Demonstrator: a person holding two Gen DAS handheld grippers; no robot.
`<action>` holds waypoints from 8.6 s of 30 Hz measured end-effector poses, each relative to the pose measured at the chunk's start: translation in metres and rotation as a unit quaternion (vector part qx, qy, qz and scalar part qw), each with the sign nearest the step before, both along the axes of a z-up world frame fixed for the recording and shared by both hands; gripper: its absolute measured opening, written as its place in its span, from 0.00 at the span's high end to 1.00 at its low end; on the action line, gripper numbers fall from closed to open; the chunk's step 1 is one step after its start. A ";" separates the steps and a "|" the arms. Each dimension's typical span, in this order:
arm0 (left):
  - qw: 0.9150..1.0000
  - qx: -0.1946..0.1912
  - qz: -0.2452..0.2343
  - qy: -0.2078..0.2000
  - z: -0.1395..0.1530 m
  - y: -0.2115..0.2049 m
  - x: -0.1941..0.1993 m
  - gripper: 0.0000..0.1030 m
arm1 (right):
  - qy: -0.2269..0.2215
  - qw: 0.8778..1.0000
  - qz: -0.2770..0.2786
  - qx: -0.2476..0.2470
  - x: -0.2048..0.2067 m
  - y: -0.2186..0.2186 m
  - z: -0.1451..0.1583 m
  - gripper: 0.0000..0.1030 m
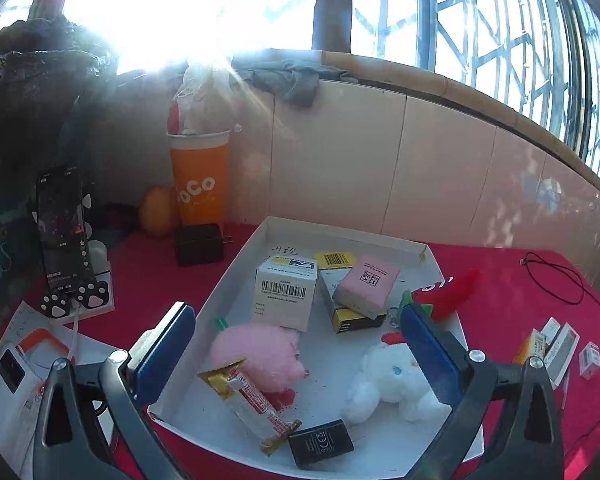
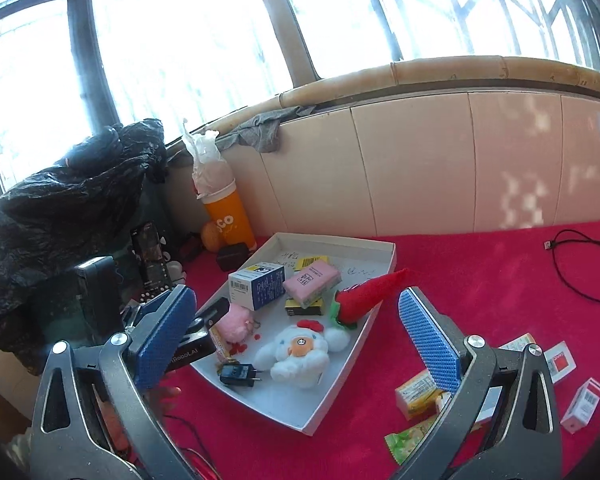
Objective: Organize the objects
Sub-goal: 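Move both grippers back over the boxes left on the table, then grasp the yellow-green juice box with the left gripper while the right grasps the small barcode box, then lift the juice box and barcode box and carry them over the tray, then lower both boxes into the tray and open both grippers, then move both grippers back to the sealant box and green snack packet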
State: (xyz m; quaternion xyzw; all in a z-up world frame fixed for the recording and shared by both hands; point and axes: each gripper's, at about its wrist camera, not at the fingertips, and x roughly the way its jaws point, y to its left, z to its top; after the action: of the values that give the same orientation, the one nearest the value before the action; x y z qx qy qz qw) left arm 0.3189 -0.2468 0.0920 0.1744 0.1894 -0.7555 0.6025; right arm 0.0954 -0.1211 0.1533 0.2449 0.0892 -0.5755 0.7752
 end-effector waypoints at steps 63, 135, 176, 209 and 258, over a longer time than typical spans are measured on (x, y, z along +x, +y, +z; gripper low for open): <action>0.938 0.074 -0.312 -0.132 -0.051 0.071 -0.231 0.77 | 0.030 0.938 -0.281 0.202 -0.223 0.026 -0.155 0.69; 0.985 0.016 -0.167 0.051 0.003 0.062 -0.093 0.77 | 0.073 0.985 -0.141 0.069 -0.082 0.034 -0.057 0.69; 0.994 0.079 -0.018 0.073 -0.035 -0.033 0.015 0.77 | 0.090 0.979 0.035 0.177 0.087 -0.129 -0.080 0.69; 0.998 0.009 -0.042 0.056 0.010 0.007 -0.022 0.00 | -0.091 0.985 -0.121 0.080 -0.096 -0.014 -0.041 0.00; 0.946 0.115 -0.293 -0.081 -0.063 0.084 -0.171 0.00 | -0.329 0.896 -0.210 0.212 -0.206 -0.021 -0.164 0.29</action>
State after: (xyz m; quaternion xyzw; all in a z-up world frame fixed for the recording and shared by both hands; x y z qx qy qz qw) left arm 0.1475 -0.1627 0.0290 0.3511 0.1664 -0.8552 0.3432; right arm -0.1105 -0.1418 -0.0103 0.5919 -0.1041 -0.5790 0.5510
